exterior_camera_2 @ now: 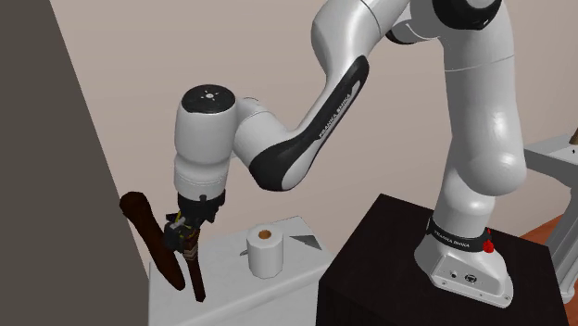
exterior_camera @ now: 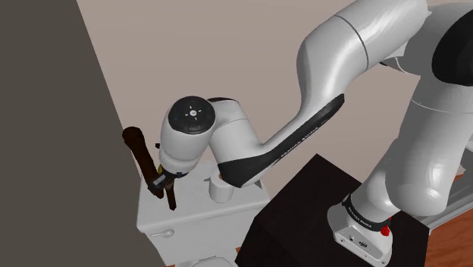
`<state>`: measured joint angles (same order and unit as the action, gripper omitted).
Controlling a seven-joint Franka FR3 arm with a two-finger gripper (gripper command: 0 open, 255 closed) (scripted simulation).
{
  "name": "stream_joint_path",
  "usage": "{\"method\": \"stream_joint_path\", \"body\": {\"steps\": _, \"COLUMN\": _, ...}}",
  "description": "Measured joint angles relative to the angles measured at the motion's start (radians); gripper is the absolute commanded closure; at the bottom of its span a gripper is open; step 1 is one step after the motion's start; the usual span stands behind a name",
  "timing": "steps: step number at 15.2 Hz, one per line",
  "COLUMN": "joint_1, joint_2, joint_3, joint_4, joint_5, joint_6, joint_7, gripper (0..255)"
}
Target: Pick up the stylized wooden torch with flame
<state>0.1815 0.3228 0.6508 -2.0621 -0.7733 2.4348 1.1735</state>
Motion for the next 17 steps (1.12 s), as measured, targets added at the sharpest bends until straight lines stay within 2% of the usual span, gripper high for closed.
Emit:
{"method": "stream_joint_path", "body": {"steps": 2, "joint_1": 0.009, "joint_2": 0.018, "joint_3": -0.012, "joint_4": -0.003, "joint_5": -0.026, "joint_6": 0.013, "joint_7": 0.022, "gripper": 0}}
{"method": "stream_joint_path", "body": {"steps": 3, "joint_1": 0.011, "joint_2": 0.024, "joint_3": -0.015, "joint_4": -0.002, "joint_5": -0.032, "joint_6": 0.015, "joint_7": 0.027, "gripper": 255}}
{"method": "stream_joint_path", "body": {"steps": 13, "joint_1": 0.014, "joint_2": 0.028, "joint_3": -0.017, "joint_4": 0.001, "joint_5": -0.038, "joint_6": 0.016, "joint_7": 0.031, "gripper": 255}}
{"method": "stream_joint_path", "body": {"steps": 17, "joint_1": -0.001, "joint_2": -0.001, "joint_3": 0.002, "joint_4": 0.003, "joint_5": 0.003, "joint_6": -0.003, "joint_7": -0.003, "gripper": 255}}
